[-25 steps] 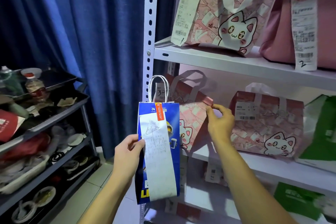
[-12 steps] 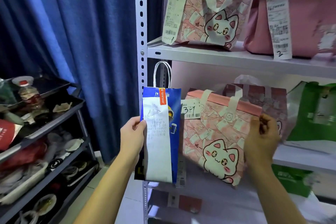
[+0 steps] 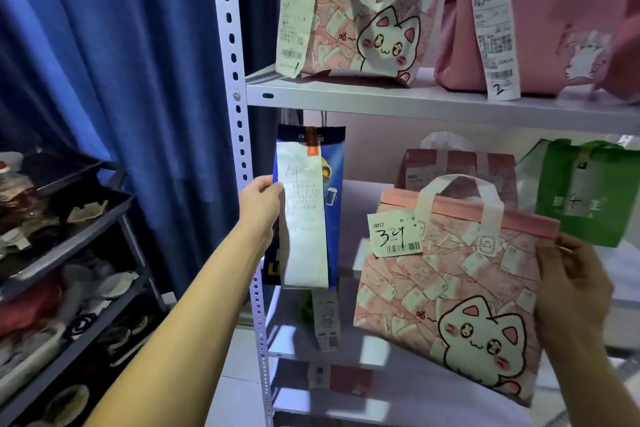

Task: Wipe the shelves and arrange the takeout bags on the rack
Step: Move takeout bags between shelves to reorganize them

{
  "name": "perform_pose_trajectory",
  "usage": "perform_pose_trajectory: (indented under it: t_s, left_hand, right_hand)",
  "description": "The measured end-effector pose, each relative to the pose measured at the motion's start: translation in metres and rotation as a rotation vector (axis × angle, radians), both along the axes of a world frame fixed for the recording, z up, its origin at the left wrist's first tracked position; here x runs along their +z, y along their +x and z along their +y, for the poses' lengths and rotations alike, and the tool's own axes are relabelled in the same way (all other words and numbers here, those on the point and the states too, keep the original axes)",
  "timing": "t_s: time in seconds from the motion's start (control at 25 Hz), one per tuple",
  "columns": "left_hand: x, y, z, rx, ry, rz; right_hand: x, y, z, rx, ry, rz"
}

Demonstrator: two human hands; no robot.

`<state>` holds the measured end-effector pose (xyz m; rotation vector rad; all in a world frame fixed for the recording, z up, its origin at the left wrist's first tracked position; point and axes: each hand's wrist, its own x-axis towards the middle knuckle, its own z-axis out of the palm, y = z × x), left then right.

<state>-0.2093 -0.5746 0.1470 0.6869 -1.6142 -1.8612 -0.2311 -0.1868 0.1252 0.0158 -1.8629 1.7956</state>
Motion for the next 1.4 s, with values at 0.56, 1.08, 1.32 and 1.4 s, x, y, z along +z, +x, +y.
perform_pose_trajectory:
  t_s: [0.56,1.08,1.32,1.4]
  left_hand:
    - [-0.041,-0.107,-0.003,0.054,-0.008,-0.040]
    - [-0.050,-0.196,-0.009,0.163,-0.111,-0.005]
    - [-0.053,-0.208,-0.015,0.128,-0.111,0.049]
    - [-0.054,-0.207,-0.020,0.108,-0.128,0.032]
  right_hand:
    - [-0.043,-0.023,0.011,0.234,0.131,-0.212]
    - [-0.058,-0.078,0.006,0.317,-0.011,-0.304]
    - [-0.063,-0.086,-0.001,0.329,-0.091,-0.290]
    - [-0.065,-0.087,-0.004,0.332,-0.103,-0.294]
